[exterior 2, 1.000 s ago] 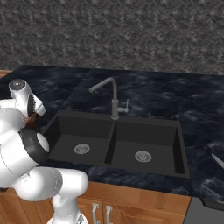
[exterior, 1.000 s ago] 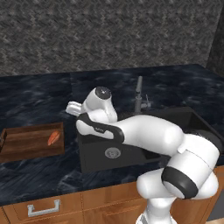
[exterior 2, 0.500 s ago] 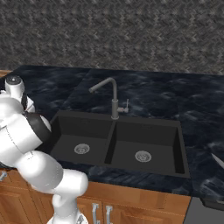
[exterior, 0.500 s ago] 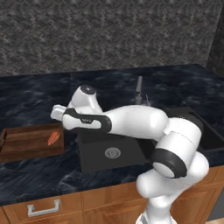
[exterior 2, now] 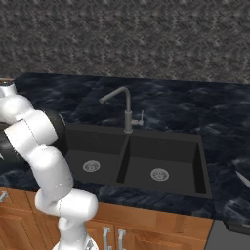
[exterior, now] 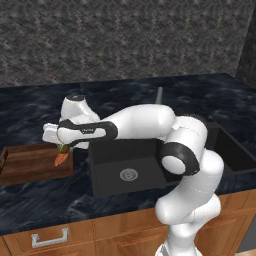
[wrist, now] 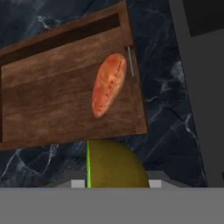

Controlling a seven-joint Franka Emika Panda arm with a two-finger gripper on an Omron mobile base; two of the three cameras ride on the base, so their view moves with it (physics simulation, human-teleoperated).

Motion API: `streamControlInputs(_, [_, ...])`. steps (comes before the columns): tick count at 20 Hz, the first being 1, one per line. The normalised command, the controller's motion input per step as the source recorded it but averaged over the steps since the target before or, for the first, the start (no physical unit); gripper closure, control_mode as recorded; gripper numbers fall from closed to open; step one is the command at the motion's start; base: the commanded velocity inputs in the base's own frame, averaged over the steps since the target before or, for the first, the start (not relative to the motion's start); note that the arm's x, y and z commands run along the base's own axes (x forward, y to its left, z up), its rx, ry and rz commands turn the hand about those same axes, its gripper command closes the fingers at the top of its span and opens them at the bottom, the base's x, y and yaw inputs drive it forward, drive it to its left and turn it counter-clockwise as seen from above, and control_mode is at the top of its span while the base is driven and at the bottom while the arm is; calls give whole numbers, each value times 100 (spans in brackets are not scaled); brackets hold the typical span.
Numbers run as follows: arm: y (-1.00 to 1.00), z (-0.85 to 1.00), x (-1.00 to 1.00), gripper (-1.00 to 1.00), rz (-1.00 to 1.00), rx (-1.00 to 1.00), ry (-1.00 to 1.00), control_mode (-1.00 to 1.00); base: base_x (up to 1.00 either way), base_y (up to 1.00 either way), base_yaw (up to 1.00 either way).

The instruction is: Pick up all produce items and place them in the sink. Turn on the sink faucet to wash them. Then turn the sink off and put them in the tray.

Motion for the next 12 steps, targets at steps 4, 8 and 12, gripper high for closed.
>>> streamControlInputs(4, [38, -13, 12, 100, 0, -12, 14, -100, 0, 0, 0])
streamControlInputs(8, [23, -17, 26, 100, 0, -9, 3, -100, 0, 0, 0])
streamControlInputs(12, [16, -22, 39, 100, 0, -6, 1, -100, 0, 0, 0])
